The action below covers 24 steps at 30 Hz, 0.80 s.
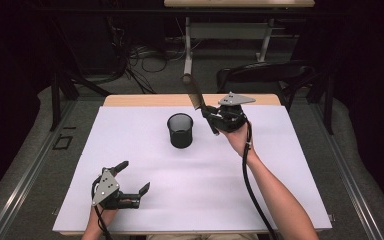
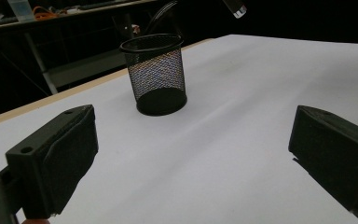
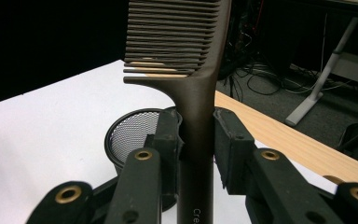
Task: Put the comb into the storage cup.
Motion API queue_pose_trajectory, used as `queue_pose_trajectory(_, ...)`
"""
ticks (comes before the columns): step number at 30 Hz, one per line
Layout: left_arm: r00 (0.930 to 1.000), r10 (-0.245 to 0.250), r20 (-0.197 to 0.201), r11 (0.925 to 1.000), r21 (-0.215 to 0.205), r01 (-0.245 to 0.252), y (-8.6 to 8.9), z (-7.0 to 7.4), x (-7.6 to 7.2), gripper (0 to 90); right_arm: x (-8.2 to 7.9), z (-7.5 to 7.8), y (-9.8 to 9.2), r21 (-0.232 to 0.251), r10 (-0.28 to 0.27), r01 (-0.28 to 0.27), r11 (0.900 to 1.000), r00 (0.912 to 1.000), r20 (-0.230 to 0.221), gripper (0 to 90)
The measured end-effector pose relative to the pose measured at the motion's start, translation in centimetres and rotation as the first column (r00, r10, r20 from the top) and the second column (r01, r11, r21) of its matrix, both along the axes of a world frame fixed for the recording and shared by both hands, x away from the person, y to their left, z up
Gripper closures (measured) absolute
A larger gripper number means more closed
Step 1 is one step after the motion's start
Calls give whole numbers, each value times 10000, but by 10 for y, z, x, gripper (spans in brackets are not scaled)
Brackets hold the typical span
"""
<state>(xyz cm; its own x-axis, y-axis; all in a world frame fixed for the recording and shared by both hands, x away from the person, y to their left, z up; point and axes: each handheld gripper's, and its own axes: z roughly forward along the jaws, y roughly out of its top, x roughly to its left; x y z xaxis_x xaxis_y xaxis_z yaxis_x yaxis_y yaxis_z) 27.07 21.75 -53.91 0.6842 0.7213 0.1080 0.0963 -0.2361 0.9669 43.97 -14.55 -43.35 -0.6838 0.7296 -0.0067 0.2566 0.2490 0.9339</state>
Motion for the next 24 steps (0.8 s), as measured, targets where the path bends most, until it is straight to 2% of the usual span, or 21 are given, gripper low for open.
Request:
queue_pose_trajectory(11,10000,14,-6,10000,-7,-14,0,0,0,14,3,1,7,123,49,-50,9999,10000,85,726)
queue_pose_trajectory(17,10000,20,-12,10000,-15,-20,0,0,0,14,4,2,10,321,9,-17,9995,9997,242,726)
queue_pose_trajectory(24,10000,28,-11,10000,-19,-28,0,0,0,14,9,2,14,497,7,-19,9988,9997,227,726)
